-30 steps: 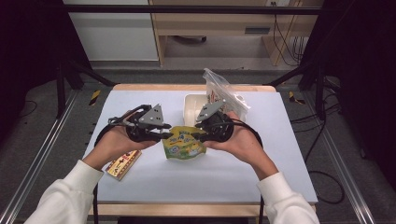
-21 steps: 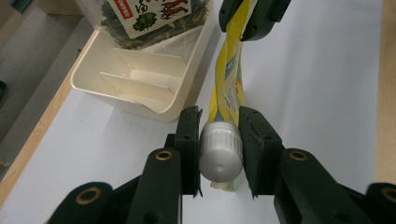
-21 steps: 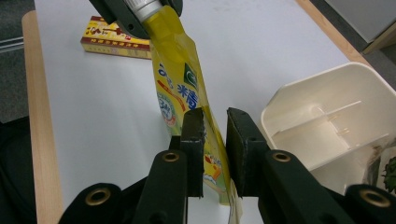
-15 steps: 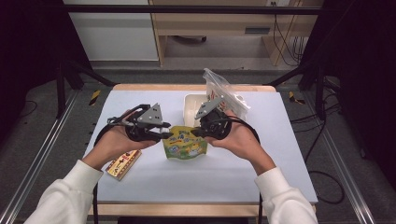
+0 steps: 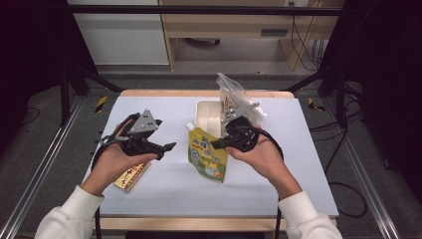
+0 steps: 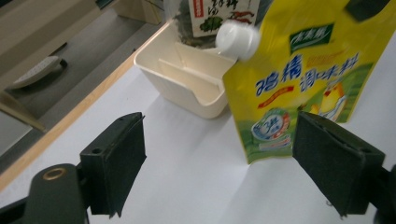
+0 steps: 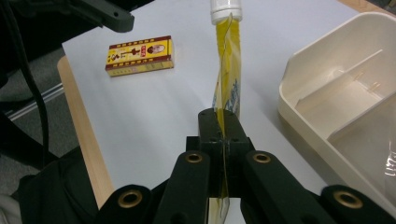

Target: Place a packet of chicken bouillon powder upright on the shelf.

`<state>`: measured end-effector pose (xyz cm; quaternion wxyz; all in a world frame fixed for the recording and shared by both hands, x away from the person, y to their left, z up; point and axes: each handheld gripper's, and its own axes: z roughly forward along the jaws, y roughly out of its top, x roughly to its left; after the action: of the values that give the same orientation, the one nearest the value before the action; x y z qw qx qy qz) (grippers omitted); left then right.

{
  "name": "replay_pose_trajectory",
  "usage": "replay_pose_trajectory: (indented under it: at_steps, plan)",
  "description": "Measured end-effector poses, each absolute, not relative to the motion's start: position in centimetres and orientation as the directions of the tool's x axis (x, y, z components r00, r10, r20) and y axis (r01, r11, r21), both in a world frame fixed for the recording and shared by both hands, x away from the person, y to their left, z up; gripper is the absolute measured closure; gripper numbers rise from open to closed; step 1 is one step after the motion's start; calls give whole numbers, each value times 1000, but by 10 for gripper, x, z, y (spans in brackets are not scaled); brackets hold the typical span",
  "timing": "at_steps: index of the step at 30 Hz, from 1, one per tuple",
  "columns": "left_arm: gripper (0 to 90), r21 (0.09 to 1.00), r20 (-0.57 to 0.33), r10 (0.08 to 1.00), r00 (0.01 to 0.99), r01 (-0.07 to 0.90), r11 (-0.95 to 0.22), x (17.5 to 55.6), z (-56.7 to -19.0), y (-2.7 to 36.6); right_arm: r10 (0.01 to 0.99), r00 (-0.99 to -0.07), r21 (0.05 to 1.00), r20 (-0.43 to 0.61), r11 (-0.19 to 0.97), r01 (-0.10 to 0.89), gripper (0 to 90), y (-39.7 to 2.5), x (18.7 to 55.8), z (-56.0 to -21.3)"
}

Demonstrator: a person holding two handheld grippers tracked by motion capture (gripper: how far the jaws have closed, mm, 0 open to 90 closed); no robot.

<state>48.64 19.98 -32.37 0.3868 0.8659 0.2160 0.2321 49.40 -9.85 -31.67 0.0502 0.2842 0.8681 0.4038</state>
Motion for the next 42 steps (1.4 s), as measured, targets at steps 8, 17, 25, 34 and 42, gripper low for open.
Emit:
replay_pose_trajectory:
  at_steps: [8, 17, 25, 34, 42]
  plan:
    - [138, 785, 189, 612, 768, 256, -564, 468, -361, 209, 600, -778, 775, 188, 396, 493, 900, -111, 483, -314]
    - [114, 782, 157, 661, 734, 316, -537, 447, -408, 214, 642, -736, 810, 215, 303, 501, 900, -116, 470, -302]
    - [116, 783, 147, 689, 710, 342, -519, 426, -436, 225, 672, -686, 839, 278, 178, 515, 900, -121, 466, -290]
    - [116, 784, 153, 719, 678, 359, -506, 421, -444, 227, 697, -650, 868, 302, 80, 490, 900, -123, 477, -275]
    - [116, 771, 165, 715, 680, 363, -523, 421, -446, 227, 710, -622, 879, 330, 10, 477, 900, -120, 489, -266]
